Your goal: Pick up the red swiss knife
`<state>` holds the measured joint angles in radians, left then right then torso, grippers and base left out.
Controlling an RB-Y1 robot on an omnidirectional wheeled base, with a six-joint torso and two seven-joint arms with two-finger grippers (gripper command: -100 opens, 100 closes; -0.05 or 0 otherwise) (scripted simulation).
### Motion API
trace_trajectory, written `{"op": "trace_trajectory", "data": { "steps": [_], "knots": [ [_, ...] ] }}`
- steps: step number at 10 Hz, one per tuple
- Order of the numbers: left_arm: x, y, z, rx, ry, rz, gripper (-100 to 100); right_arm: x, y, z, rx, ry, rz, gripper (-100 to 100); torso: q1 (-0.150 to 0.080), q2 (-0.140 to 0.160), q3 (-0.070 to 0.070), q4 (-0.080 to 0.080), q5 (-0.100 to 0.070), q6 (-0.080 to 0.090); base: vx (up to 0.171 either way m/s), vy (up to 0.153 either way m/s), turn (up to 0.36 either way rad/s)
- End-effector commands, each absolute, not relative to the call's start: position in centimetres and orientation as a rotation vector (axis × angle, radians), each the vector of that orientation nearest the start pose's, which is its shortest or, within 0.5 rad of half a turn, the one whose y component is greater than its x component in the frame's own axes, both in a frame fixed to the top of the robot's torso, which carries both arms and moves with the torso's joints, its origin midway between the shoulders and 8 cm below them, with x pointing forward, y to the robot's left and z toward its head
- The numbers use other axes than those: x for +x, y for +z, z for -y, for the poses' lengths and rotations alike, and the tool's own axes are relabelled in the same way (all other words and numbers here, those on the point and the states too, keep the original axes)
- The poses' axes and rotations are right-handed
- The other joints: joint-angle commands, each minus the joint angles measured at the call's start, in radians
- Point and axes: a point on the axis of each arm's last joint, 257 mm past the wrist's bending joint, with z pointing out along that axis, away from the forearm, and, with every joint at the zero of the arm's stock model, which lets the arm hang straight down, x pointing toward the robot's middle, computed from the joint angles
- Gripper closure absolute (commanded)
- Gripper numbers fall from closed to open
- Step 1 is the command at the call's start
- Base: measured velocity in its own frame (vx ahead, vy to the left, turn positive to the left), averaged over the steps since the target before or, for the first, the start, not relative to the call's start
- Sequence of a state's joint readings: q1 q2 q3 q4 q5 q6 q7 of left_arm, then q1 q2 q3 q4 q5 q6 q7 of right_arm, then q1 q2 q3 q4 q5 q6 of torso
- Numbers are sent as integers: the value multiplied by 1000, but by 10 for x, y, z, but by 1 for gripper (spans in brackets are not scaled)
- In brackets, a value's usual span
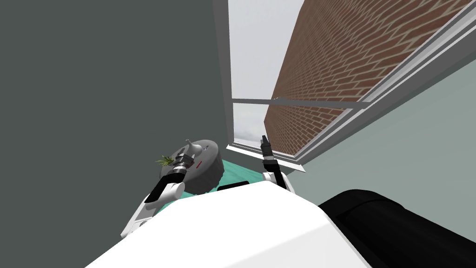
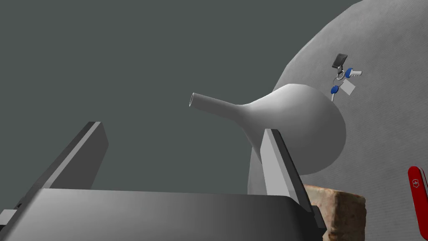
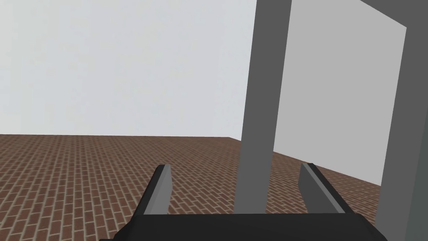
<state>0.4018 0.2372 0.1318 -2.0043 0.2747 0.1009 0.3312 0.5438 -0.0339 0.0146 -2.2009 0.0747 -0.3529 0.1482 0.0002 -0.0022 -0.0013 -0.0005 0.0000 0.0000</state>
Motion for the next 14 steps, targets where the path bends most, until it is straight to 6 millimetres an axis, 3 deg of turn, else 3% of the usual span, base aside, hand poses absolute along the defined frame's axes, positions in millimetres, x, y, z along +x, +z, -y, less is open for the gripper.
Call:
{"op": "trace_trajectory", "data": {
  "steps": [1,4,6,11,14],
  "knots": [
    [430,-210,-377,-1564,-1287,-944,-100,375,-59,279,725,1050,-909,0,0,0,0,0,0,0,30,1,-36],
    [429,-251,-401,-1718,-1230,-944,-100,375,-59,279,725,1050,-909,0,-1,0,0,0,0,0,32,-6,-59],
    [427,-259,-401,-1747,-1210,-960,-100,374,-59,279,725,1050,-909,0,0,0,0,0,0,0,27,2,-11],
    [415,-320,-436,-1994,-1098,-933,-100,374,-59,279,725,1050,-909,0,0,0,0,0,0,0,34,-2,-58],
    [403,-349,-446,-2119,-1023,-934,-100,375,-59,279,725,1050,-909,0,0,-1,0,0,0,0,37,-1,-47]
  ]
}}
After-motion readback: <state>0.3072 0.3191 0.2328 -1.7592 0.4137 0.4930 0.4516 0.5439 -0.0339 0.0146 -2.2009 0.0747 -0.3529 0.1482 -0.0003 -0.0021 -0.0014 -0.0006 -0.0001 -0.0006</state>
